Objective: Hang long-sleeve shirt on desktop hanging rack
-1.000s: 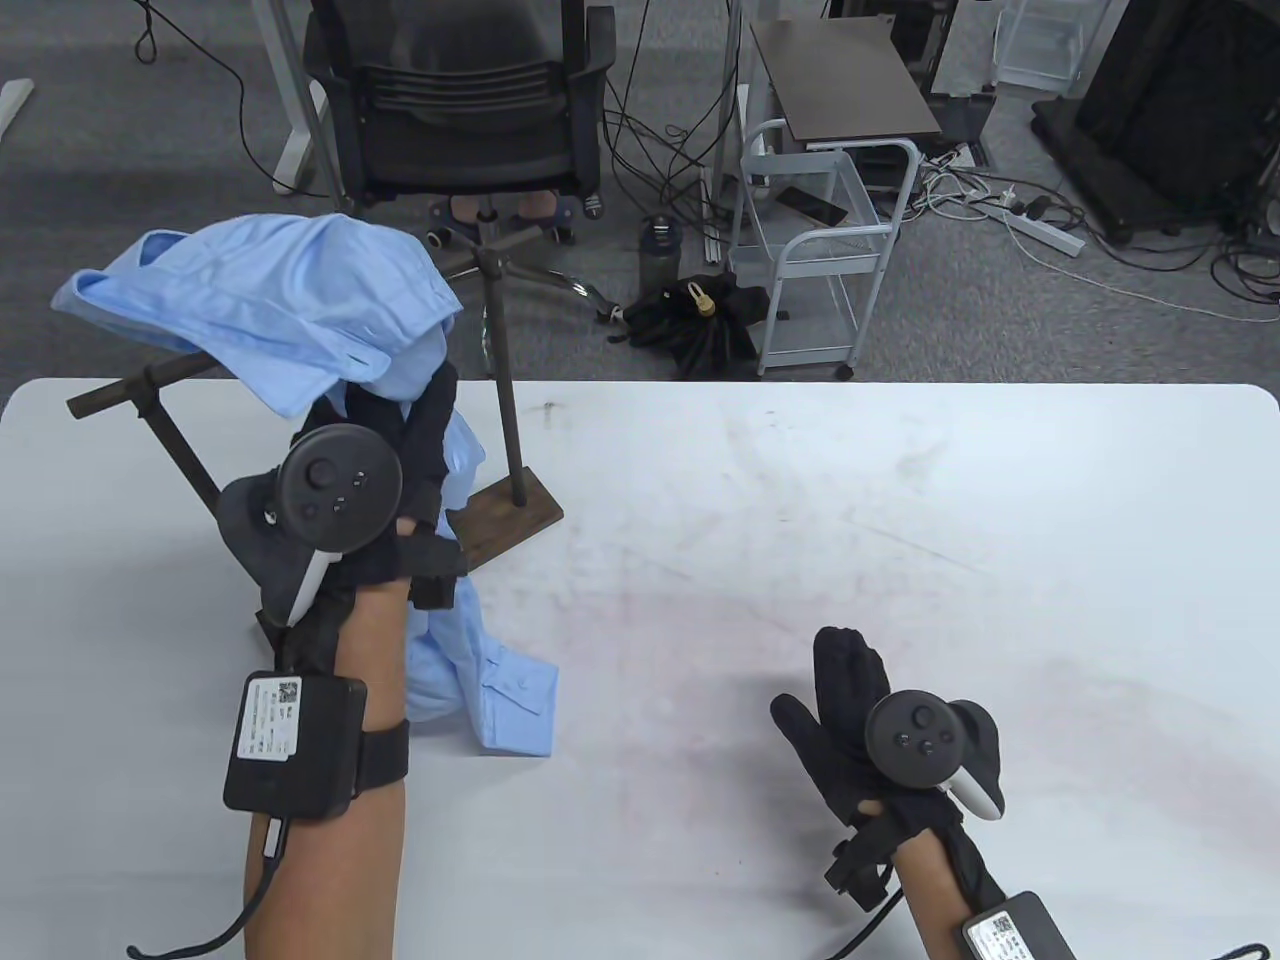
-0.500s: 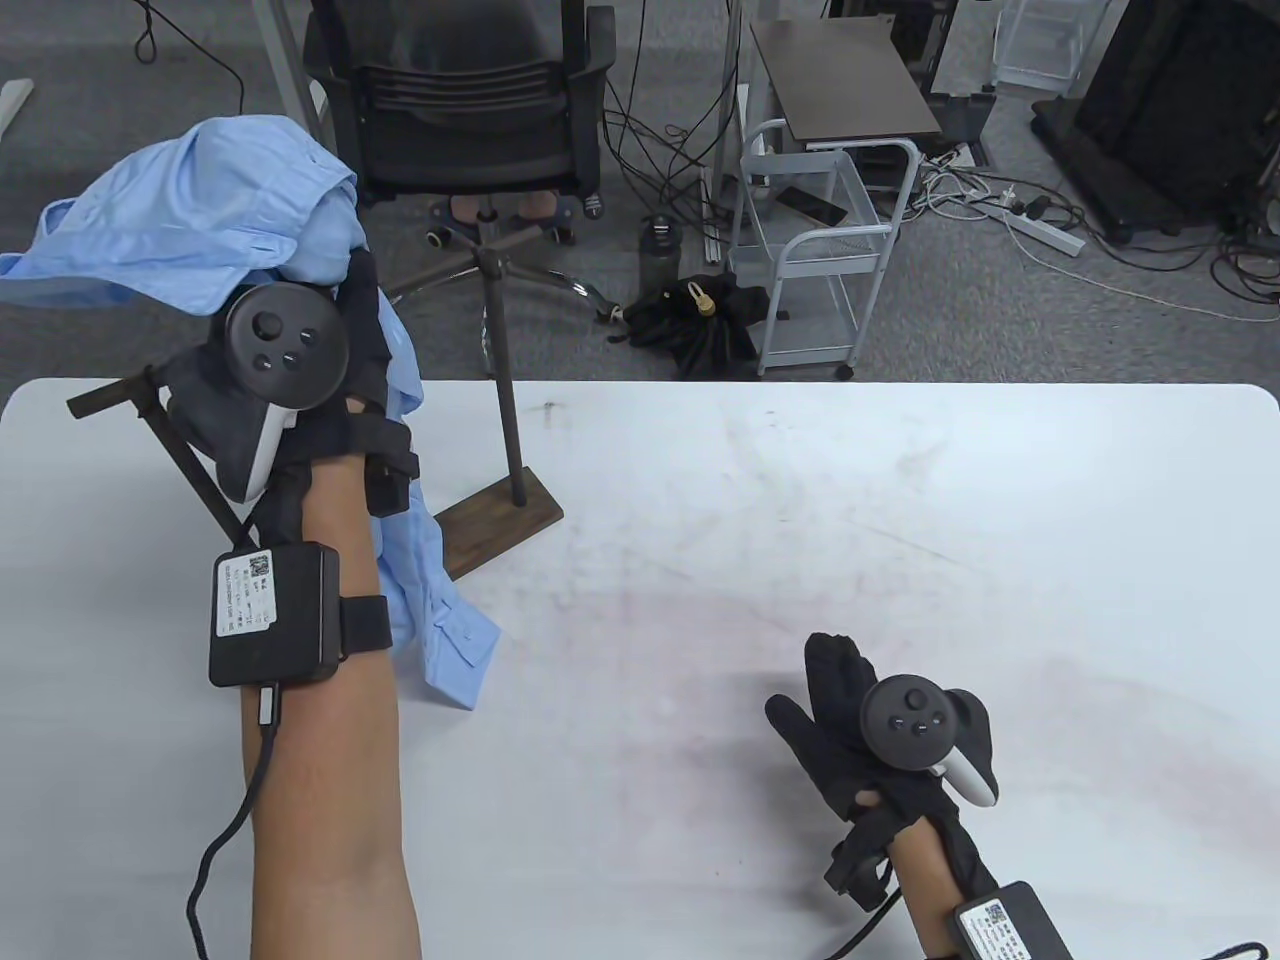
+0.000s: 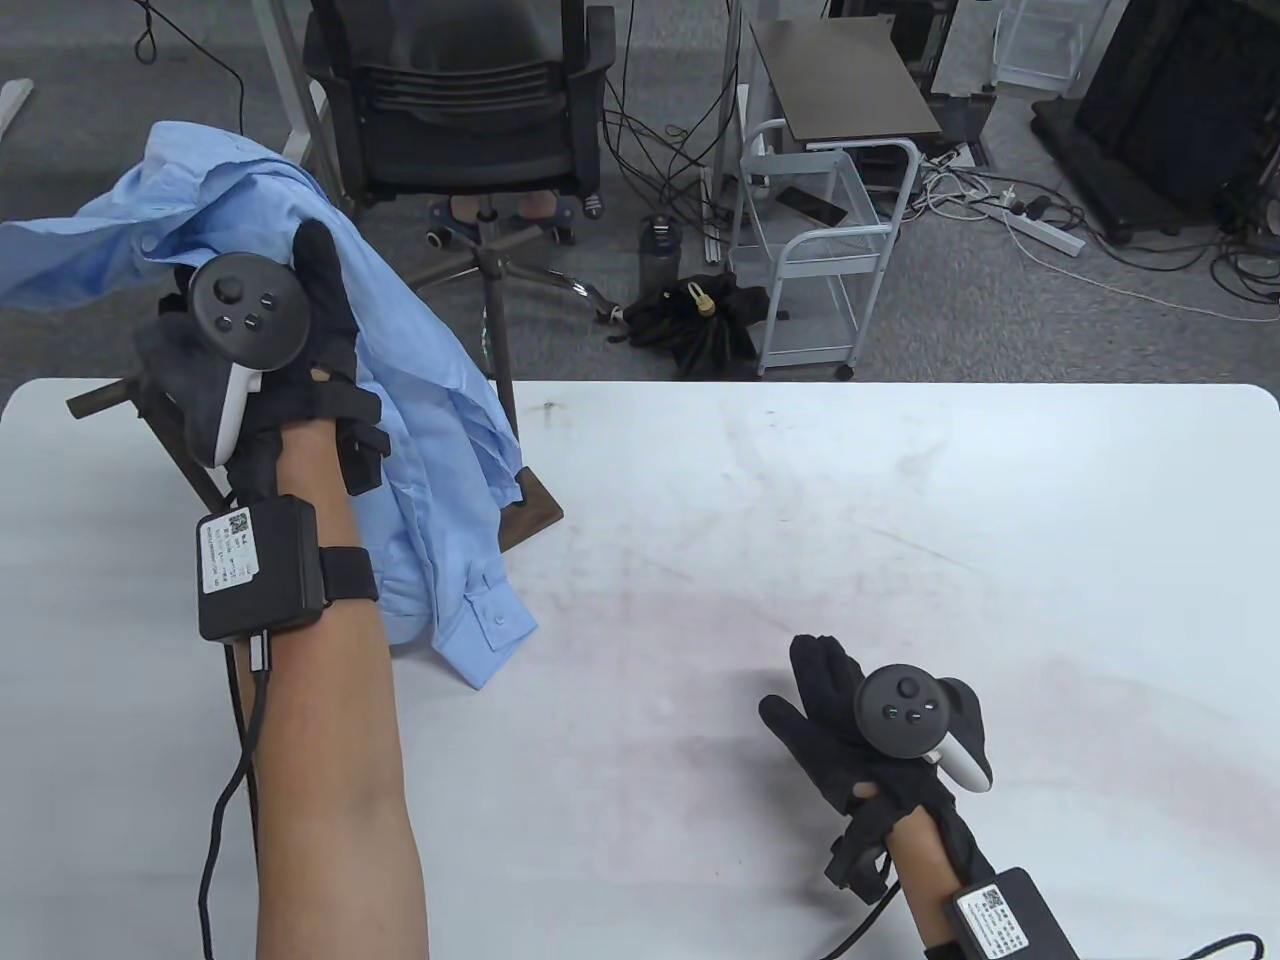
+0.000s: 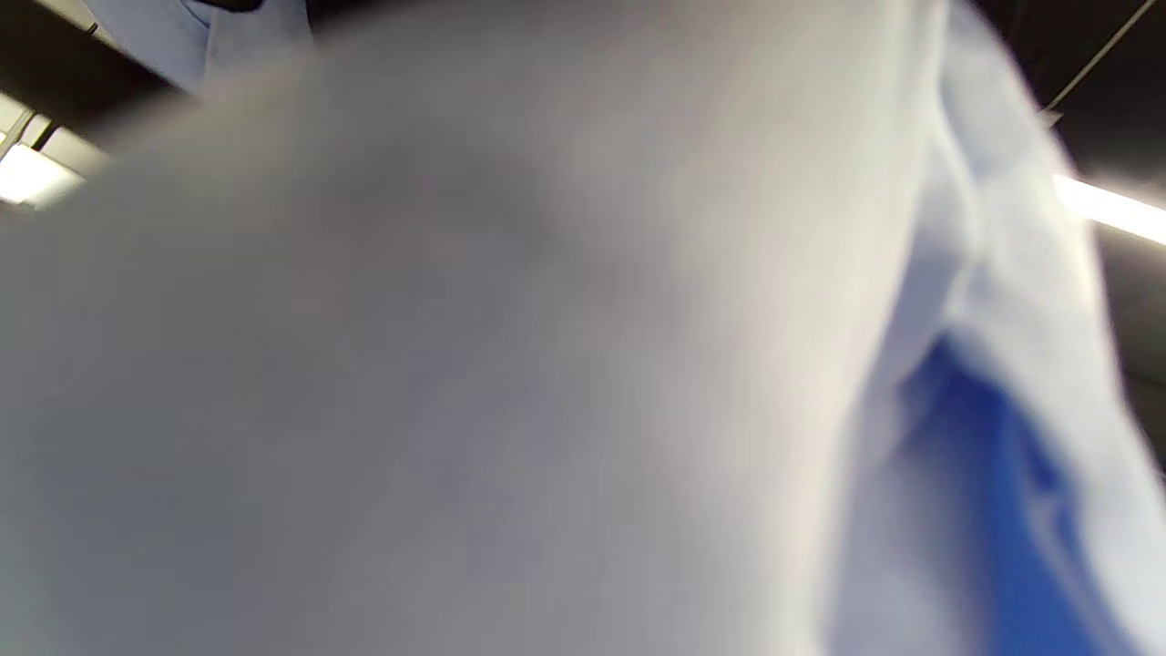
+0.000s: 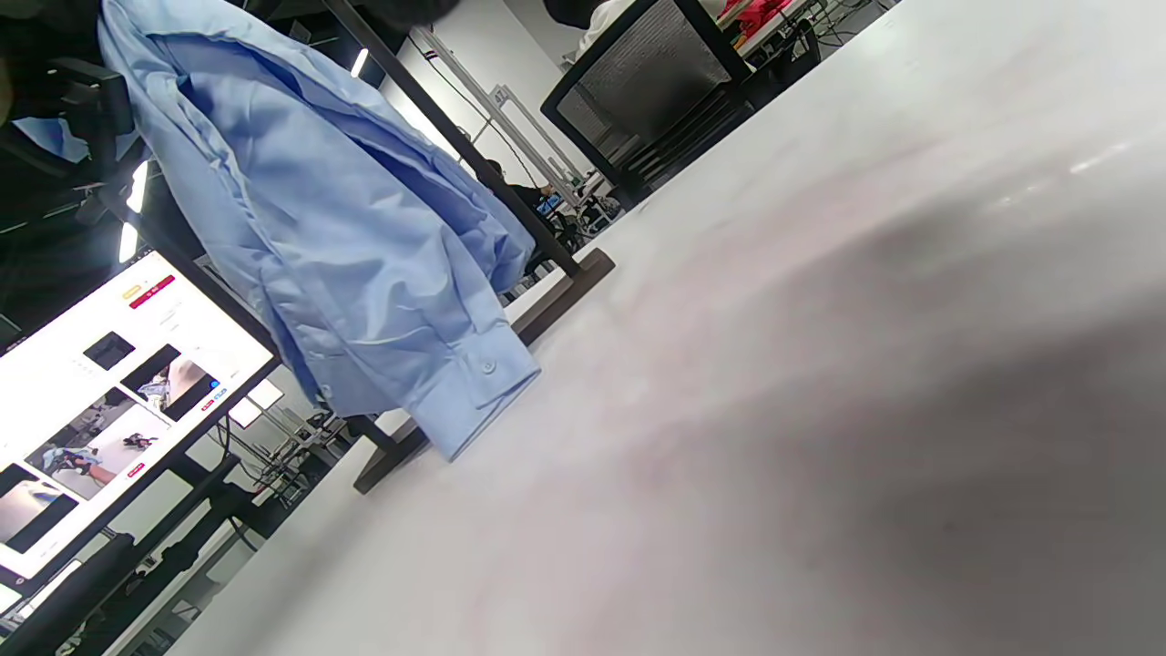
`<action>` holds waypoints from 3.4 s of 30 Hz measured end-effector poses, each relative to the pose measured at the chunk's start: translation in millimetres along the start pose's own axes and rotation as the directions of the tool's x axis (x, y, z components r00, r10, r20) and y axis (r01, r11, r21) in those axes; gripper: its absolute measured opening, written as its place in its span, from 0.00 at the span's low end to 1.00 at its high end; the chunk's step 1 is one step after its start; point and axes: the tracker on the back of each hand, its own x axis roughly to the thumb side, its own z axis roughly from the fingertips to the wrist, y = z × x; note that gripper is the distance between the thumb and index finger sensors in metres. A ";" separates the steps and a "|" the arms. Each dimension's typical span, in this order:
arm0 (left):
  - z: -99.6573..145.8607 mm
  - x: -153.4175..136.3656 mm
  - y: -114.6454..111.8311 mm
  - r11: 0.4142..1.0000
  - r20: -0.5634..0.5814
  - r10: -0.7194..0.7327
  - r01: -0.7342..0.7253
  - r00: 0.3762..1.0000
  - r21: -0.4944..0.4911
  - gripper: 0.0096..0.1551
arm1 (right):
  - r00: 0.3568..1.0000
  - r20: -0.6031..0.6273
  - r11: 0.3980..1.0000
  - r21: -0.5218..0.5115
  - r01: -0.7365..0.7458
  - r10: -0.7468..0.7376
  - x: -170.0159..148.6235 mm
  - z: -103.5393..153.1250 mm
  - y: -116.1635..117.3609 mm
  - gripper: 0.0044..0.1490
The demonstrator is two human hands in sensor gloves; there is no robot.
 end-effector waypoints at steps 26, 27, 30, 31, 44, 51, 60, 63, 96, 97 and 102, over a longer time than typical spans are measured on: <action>23.6 -4.1 15.8 0.982 -0.164 -0.127 0.147 0.978 0.116 0.45 | 0.999 0.014 0.997 0.053 -0.050 0.049 4.9 -2.0 3.5 0.53; 24.9 -4.4 17.9 0.985 -0.165 -0.114 0.133 0.980 0.112 0.45 | 0.998 0.017 0.997 0.053 -0.055 0.054 5.8 -2.0 3.8 0.53; 31.4 -4.4 24.4 0.985 -0.163 -0.097 0.118 0.982 0.124 0.45 | 0.998 0.026 0.997 0.052 -0.064 0.063 8.9 -2.0 4.5 0.53; 34.5 -3.9 26.7 0.984 -0.157 -0.101 0.122 0.982 0.127 0.46 | 0.997 0.030 0.996 0.050 -0.071 0.070 10.4 -1.8 5.1 0.53; 88.7 26.9 23.2 0.999 0.068 0.013 -0.016 0.998 0.042 0.47 | 0.984 0.031 0.984 0.022 -0.176 0.176 15.8 2.3 7.0 0.53; 131.4 46.1 -3.7 0.999 0.224 -0.015 0.022 0.974 -0.029 0.48 | 0.981 0.016 0.981 -0.015 -0.195 0.195 13.4 7.9 3.3 0.53; 183.8 41.3 -74.3 0.976 0.271 0.120 -0.063 0.955 -0.210 0.49 | 0.968 0.013 0.965 -0.076 -0.251 0.253 12.2 14.4 1.4 0.54; 202.4 38.5 -97.5 0.979 0.329 0.069 0.000 0.942 -0.206 0.48 | 0.964 0.019 0.960 -0.090 -0.264 0.266 12.4 15.8 0.1 0.54; 285.9 11.8 -194.5 0.887 0.502 0.226 0.037 0.835 -0.461 0.47 | 0.947 0.090 0.949 -0.105 -0.298 0.307 10.1 13.7 18.3 0.52; 286.4 12.0 -194.8 0.888 0.507 0.219 0.044 0.833 -0.457 0.47 | 0.947 0.089 0.949 -0.105 -0.298 0.307 10.2 13.7 18.5 0.52; 288.3 11.3 -198.0 0.899 0.542 0.168 0.096 0.823 -0.426 0.47 | 0.945 0.089 0.948 -0.092 -0.306 0.313 11.0 13.2 20.1 0.53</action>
